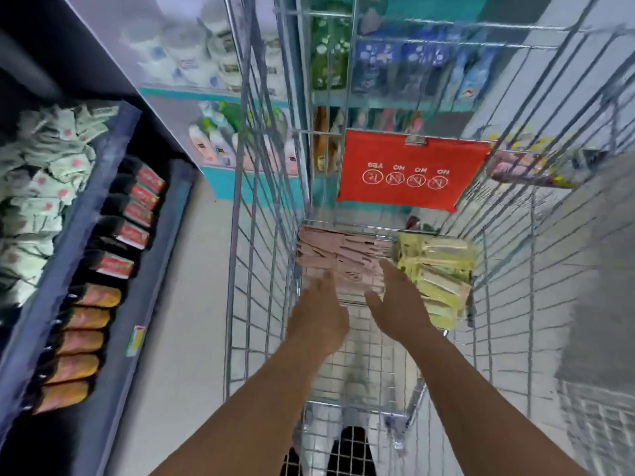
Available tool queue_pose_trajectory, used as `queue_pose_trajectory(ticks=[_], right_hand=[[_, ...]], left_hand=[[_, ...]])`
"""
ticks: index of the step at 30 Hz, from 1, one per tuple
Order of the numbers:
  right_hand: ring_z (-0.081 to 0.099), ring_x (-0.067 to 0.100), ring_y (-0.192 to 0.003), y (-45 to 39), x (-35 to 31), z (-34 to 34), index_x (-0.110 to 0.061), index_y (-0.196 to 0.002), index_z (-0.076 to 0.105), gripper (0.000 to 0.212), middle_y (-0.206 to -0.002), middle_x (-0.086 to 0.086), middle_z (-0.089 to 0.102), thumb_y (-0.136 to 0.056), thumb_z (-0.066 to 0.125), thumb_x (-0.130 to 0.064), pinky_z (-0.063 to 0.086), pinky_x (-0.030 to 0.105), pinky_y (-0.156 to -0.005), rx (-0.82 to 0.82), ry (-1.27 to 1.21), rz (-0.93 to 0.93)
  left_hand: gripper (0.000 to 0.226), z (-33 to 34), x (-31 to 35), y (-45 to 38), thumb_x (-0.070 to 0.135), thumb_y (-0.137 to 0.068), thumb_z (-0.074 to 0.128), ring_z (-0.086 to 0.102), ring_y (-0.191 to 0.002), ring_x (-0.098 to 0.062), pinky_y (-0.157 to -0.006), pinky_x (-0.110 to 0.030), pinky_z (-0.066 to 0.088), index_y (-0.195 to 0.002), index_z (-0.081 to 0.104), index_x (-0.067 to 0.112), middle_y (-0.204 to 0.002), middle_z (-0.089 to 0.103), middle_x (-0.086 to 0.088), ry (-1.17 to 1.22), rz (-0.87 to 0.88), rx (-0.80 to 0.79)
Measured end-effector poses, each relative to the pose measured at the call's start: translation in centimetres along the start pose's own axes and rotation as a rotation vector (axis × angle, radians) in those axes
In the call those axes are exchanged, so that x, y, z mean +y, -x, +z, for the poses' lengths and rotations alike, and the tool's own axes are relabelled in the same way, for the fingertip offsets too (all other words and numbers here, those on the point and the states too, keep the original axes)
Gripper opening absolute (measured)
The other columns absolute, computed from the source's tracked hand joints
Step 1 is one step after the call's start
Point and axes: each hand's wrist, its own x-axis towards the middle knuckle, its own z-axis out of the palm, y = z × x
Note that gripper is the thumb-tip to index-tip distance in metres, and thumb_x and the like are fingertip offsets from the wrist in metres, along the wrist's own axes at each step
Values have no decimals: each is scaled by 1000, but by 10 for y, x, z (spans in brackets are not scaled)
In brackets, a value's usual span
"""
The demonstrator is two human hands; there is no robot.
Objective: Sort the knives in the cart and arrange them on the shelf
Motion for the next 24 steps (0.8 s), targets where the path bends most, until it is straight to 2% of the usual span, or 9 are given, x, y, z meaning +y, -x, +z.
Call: queue_pose_trajectory(ticks=[6,13,18,20,22,24], right_hand=[[35,31,-134,-91,21,25,-13,-148,20,64,-151,12,31,-93,50,-26,32,38,-107,-103,167,-28],[17,28,-143,-170,33,53,-16,-150,17,66,-156,6,19,-93,48,-24,17,43,-117,-109,262,-70],[34,32,-131,-182,37,61,-25,-140,36,46,-144,5,35,-96,44,-33,30,44,-105,-66,393,-72],[43,31,-123,-169,34,61,-26,-137,45,42,-136,7,47,-96,40,-33,38,42,-98,-43,365,-208],[54,33,-110,-150,34,65,-26,-135,49,44,-119,11,60,-94,35,-34,48,40,-88,-33,303,-381],[55,30,-106,-133,37,75,-32,-135,47,40,-114,8,57,-95,42,-29,47,33,-81,-61,184,-357]], left_hand=[[68,39,-4,-57,21,-98,43,33,-136,-26,-103,-38,38,-152,2,21,-154,23,-6,75,-116,-42],[64,72,-19,-105,19,-99,42,33,-137,-23,-106,-36,35,-152,8,21,-154,25,-4,256,-228,-27],[55,87,-22,-119,20,-100,42,46,-128,-20,-105,-29,34,-150,21,15,-145,43,-1,462,-306,16],[47,90,-18,-120,21,-100,41,52,-119,-19,-98,-27,39,-146,30,15,-137,50,-1,536,-339,48],[36,93,-15,-120,24,-101,40,56,-103,-16,-84,-24,41,-135,44,15,-125,59,-1,582,-359,111],[32,95,-13,-118,29,-102,36,56,-95,-17,-80,-26,42,-125,53,14,-116,63,-4,635,-395,163]])
